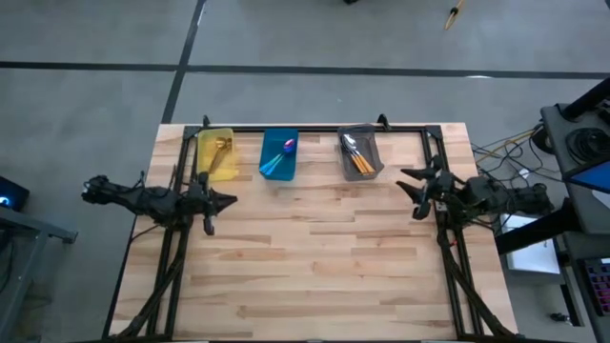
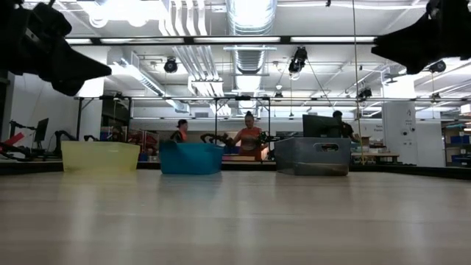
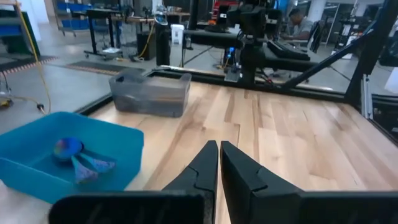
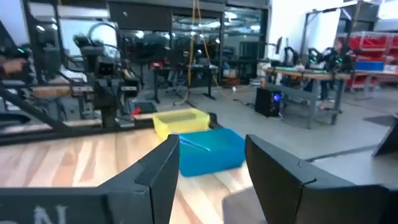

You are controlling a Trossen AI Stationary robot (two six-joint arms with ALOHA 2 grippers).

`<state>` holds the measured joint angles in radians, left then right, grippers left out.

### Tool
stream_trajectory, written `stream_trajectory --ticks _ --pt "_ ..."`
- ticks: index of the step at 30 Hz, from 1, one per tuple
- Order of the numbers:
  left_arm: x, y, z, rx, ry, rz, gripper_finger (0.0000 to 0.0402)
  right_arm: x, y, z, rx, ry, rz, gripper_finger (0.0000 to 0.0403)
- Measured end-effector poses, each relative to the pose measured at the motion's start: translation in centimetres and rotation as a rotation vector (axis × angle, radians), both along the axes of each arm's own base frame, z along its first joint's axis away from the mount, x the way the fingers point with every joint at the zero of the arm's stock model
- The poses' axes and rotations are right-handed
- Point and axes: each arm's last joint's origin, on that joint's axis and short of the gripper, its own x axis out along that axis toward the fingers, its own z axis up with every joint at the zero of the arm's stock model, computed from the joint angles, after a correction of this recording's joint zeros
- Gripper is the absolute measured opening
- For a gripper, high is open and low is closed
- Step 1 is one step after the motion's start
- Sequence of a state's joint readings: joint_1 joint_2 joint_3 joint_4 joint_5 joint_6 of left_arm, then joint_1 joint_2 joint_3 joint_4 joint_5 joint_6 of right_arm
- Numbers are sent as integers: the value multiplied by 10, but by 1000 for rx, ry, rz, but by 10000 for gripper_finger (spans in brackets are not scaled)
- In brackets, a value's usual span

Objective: Sort silverware by color (type)
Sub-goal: Return to Home Position

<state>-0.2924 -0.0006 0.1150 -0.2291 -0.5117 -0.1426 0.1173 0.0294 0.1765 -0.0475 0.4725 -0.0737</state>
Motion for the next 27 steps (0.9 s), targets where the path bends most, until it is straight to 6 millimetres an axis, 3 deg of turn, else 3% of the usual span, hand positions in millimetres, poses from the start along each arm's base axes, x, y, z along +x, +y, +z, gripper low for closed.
stream_trajectory --ticks 6,11,17,23,27 --pt "5 -3 -6 -41 -36 -43 0 1 0 -10 0 46 1 173" --pt "5 -3 -6 -41 -47 -47 0 7 1 -37 17 99 -2 173" --pt "5 -2 -6 -39 -46 -30 0 15 3 -43 -18 46 66 171" --pt "5 1 -7 -23 -37 90 0 13 -4 -46 -15 79 -178 164" --pt "5 1 -7 -55 -43 96 0 12 -5 -46 48 49 -219 162"
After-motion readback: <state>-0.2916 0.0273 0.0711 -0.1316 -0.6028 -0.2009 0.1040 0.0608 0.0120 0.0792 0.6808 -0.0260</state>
